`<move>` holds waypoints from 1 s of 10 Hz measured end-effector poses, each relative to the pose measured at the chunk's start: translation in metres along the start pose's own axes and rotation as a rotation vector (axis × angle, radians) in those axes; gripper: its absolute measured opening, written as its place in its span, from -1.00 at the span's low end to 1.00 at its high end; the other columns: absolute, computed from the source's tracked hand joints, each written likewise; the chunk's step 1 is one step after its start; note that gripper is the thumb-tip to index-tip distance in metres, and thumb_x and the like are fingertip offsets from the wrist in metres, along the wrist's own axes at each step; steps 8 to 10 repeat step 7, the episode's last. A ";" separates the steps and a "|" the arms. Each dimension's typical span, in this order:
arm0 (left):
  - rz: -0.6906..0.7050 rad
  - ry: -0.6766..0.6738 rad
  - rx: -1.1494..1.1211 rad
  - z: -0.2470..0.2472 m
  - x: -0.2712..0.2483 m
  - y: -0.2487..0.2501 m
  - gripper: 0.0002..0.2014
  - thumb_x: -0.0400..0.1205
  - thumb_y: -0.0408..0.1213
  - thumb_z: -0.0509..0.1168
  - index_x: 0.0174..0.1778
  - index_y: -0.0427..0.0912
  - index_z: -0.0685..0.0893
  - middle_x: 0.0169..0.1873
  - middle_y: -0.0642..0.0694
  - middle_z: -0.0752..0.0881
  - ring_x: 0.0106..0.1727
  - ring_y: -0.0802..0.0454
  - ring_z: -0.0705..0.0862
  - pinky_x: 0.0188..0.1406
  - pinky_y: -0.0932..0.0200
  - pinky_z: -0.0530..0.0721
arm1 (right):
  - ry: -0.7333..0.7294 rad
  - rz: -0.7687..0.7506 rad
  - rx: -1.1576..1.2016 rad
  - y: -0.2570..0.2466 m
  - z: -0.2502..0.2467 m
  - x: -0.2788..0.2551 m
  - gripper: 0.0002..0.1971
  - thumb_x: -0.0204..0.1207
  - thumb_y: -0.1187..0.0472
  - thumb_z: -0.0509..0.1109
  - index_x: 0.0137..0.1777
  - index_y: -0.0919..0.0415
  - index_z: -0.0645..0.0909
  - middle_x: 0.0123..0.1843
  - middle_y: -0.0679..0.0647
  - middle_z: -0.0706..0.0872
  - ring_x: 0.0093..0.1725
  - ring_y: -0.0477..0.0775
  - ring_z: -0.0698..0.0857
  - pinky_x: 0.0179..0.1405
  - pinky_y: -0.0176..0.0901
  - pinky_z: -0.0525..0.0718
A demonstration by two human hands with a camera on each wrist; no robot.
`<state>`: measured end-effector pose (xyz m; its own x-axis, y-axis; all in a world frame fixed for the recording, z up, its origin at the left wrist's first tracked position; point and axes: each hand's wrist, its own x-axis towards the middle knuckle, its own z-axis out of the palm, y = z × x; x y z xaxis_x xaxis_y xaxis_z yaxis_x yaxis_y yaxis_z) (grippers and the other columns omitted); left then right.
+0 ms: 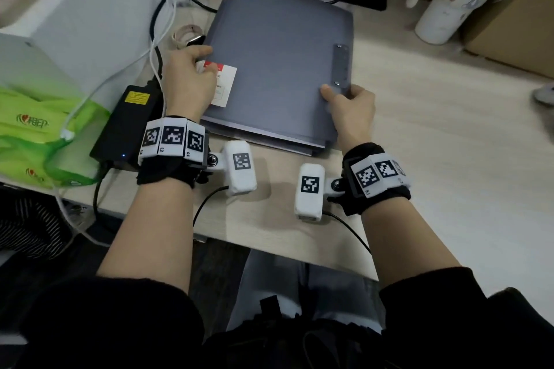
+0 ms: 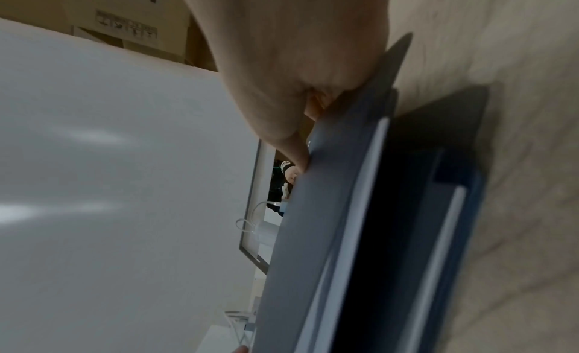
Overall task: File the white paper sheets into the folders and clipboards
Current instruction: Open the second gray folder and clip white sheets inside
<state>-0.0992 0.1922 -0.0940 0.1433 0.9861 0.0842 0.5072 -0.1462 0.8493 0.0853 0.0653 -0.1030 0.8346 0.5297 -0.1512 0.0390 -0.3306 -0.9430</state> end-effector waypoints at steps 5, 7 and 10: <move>0.038 0.010 0.228 0.000 -0.008 -0.001 -0.59 0.63 -0.34 0.14 0.40 -0.08 0.58 0.41 -0.18 0.56 0.47 -0.19 0.44 0.46 0.02 0.39 | -0.103 -0.075 -0.325 0.004 -0.015 0.003 -0.74 0.49 0.06 0.41 -0.11 0.29 0.69 -0.20 0.09 0.65 -0.17 0.11 0.59 -0.18 -0.20 0.49; 0.114 0.005 0.358 0.007 -0.024 0.009 -0.59 0.60 -0.29 0.19 0.39 -0.09 0.59 0.44 -0.19 0.49 0.48 -0.24 0.42 0.42 -0.30 0.40 | -0.130 -0.067 -0.293 0.005 -0.029 -0.005 -0.47 0.51 0.05 0.39 0.35 0.42 0.55 0.23 0.26 0.69 0.17 0.23 0.69 0.20 0.02 0.66; 0.114 0.005 0.358 0.007 -0.024 0.009 -0.59 0.60 -0.29 0.19 0.39 -0.09 0.59 0.44 -0.19 0.49 0.48 -0.24 0.42 0.42 -0.30 0.40 | -0.130 -0.067 -0.293 0.005 -0.029 -0.005 -0.47 0.51 0.05 0.39 0.35 0.42 0.55 0.23 0.26 0.69 0.17 0.23 0.69 0.20 0.02 0.66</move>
